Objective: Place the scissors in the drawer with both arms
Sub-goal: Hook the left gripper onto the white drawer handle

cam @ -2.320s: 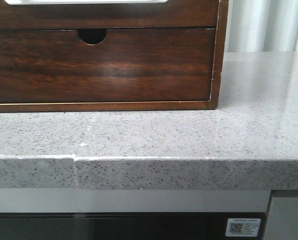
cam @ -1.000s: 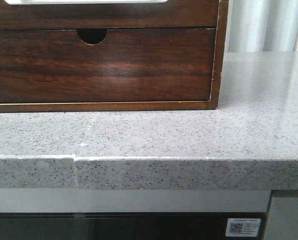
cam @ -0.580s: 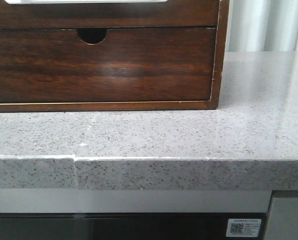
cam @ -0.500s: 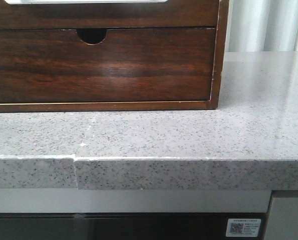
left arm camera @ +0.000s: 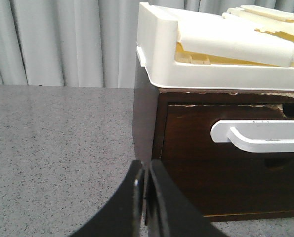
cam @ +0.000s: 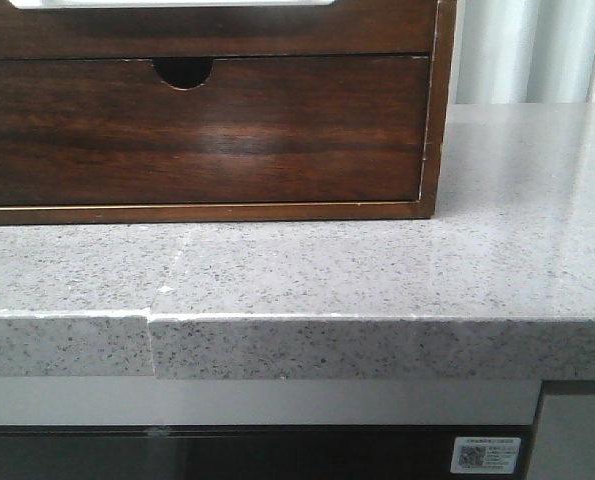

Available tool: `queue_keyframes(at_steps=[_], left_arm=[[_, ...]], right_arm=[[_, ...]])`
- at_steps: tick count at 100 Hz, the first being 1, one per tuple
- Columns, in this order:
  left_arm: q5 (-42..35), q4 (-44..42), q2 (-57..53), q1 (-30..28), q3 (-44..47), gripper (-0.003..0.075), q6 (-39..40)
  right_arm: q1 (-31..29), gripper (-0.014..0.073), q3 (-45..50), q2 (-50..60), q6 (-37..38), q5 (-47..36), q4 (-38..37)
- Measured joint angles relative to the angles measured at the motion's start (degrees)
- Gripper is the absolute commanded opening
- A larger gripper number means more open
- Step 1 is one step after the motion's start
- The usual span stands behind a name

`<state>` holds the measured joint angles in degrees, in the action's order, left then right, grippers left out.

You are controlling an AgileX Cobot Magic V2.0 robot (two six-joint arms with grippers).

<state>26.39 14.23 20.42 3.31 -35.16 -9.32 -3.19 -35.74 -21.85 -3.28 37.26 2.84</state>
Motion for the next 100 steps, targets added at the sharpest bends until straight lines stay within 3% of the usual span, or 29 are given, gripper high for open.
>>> queue_keyframes(at_steps=[55, 63, 73, 80, 87, 100], left_arm=[[-0.18, -0.27, 0.48, 0.0, -0.08, -0.0006, 0.0], [-0.18, -0.83, 0.48, -0.15, -0.08, 0.0109, 0.0], [-0.18, -3.07, 0.48, -0.52, -0.08, 0.038, 0.0], [-0.18, -4.53, 0.48, -0.79, -0.08, 0.0496, 0.0], [-0.18, -5.11, 0.48, -0.79, -0.08, 0.0522, 0.0], [-0.18, -5.43, 0.48, -0.79, -0.08, 0.0504, 0.0]], right_arm=[[0.0, -0.005, 0.0, -2.07, 0.11, 0.0, -0.1], [0.0, 0.0045, -0.13, -2.07, 0.11, 0.0, -0.22], [0.0, 0.0268, -0.13, -2.07, 0.11, 0.0, -0.74], [0.0, 0.0391, -0.13, -2.07, 0.11, -0.12, -1.28], [0.0, 0.0444, -0.13, -2.07, 0.11, -0.34, -1.71], [0.0, 0.0441, -0.13, -2.07, 0.11, -0.47, -1.78]])
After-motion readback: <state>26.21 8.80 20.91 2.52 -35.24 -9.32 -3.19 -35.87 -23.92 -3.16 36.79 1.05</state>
